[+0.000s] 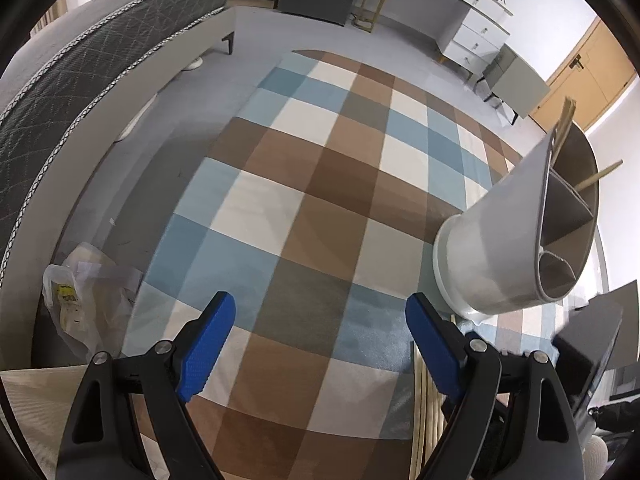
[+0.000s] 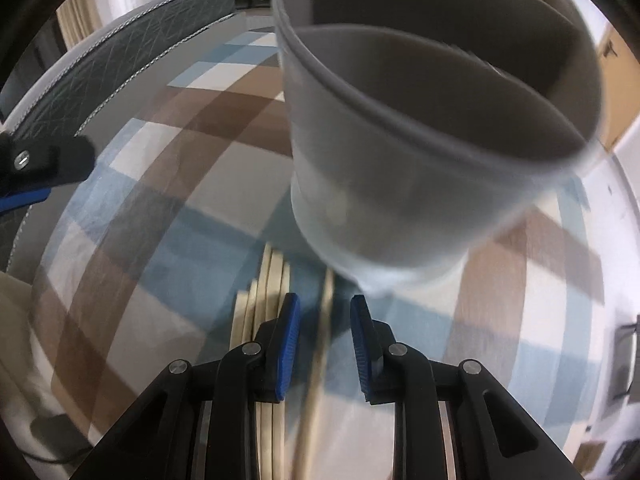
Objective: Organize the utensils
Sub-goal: 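Pinch one chopstick with the right gripper and lift it, then hold the chopstick up with the right gripper while the left gripper pinches another chopstick, then carry both chopsticks over the utensil holder and lower them into it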
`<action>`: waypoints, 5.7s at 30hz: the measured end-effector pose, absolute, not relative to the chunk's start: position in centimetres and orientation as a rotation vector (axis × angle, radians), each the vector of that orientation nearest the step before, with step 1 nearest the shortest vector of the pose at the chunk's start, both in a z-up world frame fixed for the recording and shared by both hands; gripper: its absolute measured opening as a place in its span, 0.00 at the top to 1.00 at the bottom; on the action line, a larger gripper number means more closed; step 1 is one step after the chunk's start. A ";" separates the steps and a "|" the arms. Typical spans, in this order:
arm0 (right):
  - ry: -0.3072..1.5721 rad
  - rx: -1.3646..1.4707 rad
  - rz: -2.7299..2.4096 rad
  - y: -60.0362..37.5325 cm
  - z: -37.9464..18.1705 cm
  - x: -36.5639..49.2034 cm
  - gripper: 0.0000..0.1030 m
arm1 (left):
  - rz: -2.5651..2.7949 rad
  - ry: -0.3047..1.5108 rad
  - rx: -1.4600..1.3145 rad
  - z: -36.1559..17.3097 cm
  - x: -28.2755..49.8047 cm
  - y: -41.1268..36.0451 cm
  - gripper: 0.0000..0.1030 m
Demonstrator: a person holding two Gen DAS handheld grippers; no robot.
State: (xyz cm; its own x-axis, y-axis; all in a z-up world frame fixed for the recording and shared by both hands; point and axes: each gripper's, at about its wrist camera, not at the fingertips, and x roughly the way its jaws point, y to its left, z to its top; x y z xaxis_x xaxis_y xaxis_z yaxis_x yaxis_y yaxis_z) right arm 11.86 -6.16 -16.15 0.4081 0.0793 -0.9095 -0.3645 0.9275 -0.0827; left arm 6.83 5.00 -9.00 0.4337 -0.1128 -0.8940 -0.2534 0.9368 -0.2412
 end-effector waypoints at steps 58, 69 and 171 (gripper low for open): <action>0.762 0.340 0.309 -21.5 -3.0 4.2 0.97 | 0.031 1.233 -0.043 -14.7 6.5 -4.9 0.45; 0.757 0.314 0.298 -21.0 -3.2 4.5 0.97 | -0.055 1.190 -0.044 -13.9 7.2 -6.4 0.98; 0.509 -0.031 0.338 -13.2 8.9 15.0 0.97 | -0.210 0.680 -0.397 5.5 14.9 -0.2 0.99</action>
